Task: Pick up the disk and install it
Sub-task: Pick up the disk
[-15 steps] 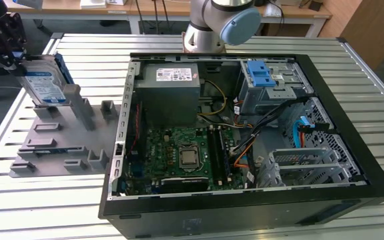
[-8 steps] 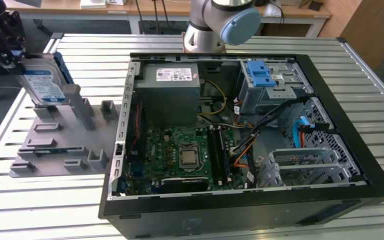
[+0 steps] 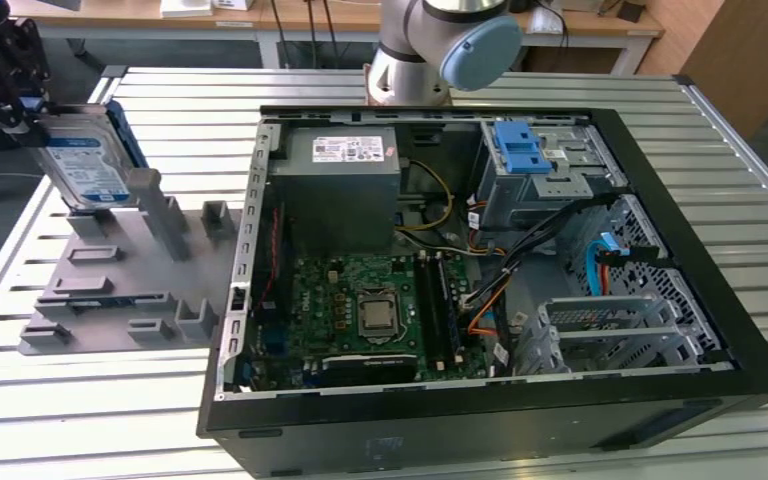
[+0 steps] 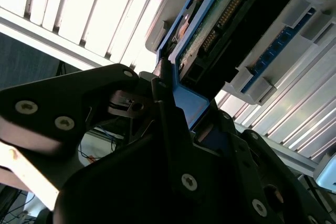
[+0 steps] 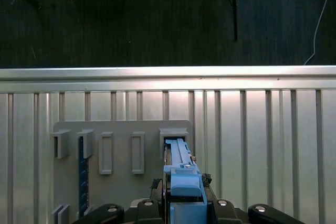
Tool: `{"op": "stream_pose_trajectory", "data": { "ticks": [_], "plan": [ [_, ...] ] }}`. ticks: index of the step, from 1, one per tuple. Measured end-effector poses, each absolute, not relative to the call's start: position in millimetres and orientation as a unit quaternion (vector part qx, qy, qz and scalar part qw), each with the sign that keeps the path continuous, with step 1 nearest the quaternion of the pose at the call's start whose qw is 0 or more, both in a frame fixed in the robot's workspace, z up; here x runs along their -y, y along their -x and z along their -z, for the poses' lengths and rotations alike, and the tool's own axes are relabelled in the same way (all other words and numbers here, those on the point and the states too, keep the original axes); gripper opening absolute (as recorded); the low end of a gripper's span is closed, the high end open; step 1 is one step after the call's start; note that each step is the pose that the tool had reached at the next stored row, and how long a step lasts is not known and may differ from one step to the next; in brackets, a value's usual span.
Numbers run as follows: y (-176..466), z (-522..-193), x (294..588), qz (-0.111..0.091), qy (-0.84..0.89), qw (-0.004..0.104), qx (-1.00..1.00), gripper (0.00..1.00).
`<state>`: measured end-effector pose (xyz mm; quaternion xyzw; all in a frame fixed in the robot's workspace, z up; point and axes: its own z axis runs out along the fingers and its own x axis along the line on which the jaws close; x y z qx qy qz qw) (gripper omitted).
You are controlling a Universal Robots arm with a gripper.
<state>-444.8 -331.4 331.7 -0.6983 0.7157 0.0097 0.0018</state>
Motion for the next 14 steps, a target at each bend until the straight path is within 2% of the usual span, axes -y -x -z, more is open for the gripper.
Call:
{"op": "stream_pose_trajectory", "data": {
  "ticks": [14],
  "plan": [
    [444.8,-335.5,331.4,-0.010,0.701,0.002,-0.713,0.36]
  ]
}}
